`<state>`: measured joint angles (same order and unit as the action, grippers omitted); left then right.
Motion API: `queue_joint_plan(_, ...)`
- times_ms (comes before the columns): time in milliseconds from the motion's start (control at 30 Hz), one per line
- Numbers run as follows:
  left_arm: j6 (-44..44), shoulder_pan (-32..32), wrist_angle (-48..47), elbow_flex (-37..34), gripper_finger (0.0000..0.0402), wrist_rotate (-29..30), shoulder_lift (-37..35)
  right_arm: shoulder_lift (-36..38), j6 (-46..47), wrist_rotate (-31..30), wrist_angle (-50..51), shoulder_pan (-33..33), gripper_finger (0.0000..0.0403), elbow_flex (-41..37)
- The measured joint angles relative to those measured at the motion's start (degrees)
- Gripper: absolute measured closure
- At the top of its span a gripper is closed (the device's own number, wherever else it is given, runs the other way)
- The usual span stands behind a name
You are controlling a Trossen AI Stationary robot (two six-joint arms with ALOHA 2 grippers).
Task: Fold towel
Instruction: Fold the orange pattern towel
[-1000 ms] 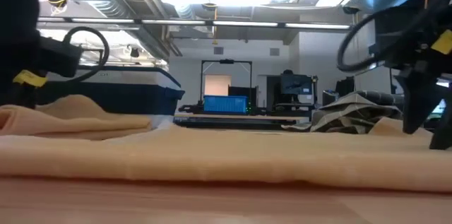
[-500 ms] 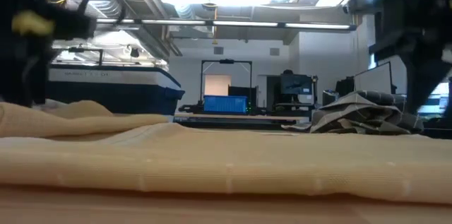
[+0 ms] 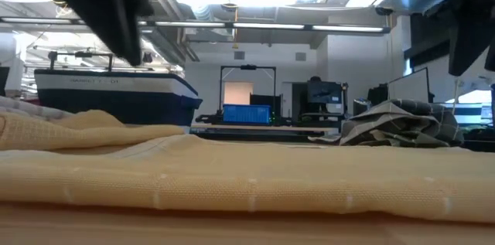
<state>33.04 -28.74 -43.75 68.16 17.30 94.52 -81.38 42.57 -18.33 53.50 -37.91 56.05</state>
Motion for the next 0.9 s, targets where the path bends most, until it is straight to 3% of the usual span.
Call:
queue_joint_plan(233, -11.4, 7.8, 7.1, -0.4, 0.0177, -3.4, 4.0, 1.8, 1.1, 0.0, -2.8, 0.0, 0.0164, -6.2)
queue_joint_plan(400, -18.7, 11.9, 10.6, -0.3, 0.0174, -11.2, 7.8, 1.8, 0.5, 0.0, -6.9, 0.0, 0.0164, -10.3)
queue_joint_plan(700, -22.5, 15.6, 8.3, -0.2, 0.0188, -11.9, 14.8, 1.8, 1.1, 1.1, -10.2, 0.0, 0.0164, -12.5)
queue_joint_plan(900, -21.2, 16.1, 6.8, 0.0, 0.0189, -14.6, 16.6, 1.8, 2.1, 7.9, -9.6, 0.0, 0.0164, -12.5)
